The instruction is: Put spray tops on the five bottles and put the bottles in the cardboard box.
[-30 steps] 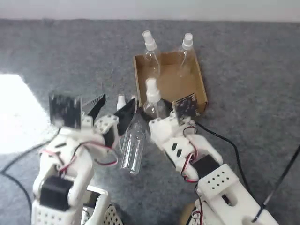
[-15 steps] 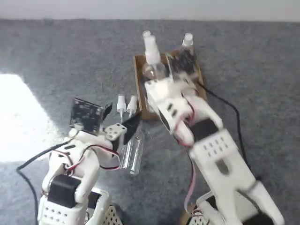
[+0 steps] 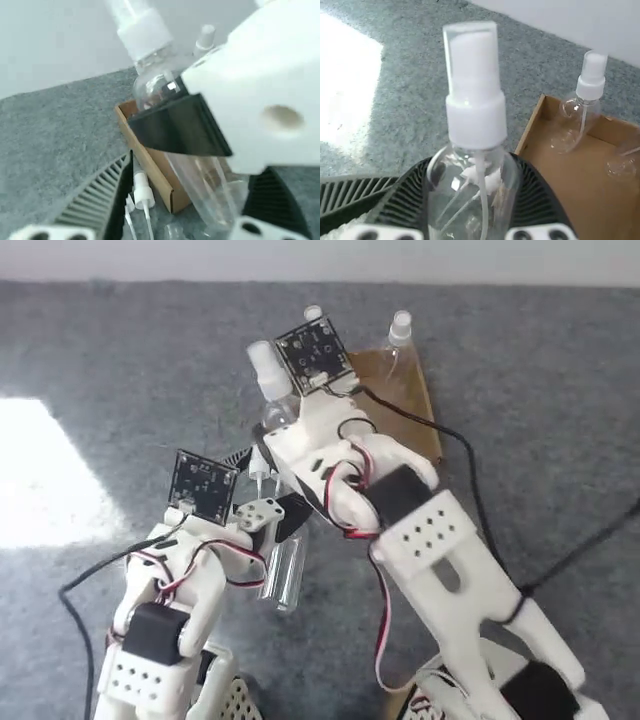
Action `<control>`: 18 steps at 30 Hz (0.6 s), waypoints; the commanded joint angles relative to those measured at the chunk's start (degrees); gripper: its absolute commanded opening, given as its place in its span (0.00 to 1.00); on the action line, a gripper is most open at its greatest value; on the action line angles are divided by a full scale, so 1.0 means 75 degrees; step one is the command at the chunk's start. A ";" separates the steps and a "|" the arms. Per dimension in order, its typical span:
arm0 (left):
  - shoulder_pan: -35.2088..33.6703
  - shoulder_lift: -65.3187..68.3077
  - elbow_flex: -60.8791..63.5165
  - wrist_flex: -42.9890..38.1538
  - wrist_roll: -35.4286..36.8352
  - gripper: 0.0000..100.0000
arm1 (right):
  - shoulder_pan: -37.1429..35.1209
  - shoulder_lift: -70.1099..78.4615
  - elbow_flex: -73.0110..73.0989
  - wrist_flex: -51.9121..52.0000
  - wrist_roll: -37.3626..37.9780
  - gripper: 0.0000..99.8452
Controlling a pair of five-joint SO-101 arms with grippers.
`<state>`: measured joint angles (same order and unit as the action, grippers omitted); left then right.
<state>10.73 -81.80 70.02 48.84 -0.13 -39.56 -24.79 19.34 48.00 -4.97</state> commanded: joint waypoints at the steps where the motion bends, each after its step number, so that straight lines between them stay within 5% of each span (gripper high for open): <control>1: -0.0047 0.0094 -0.0029 -0.0234 -0.0105 0.34 | 0.0088 -0.1119 -0.0516 0.0733 0.0105 0.01; 18: -0.0270 0.0105 0.0205 -0.0551 -0.0305 0.34 | 0.0967 -0.1495 0.0141 0.0428 0.0129 0.01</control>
<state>10.99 -81.89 71.87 46.64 -0.84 -36.31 -32.88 21.01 53.27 -5.14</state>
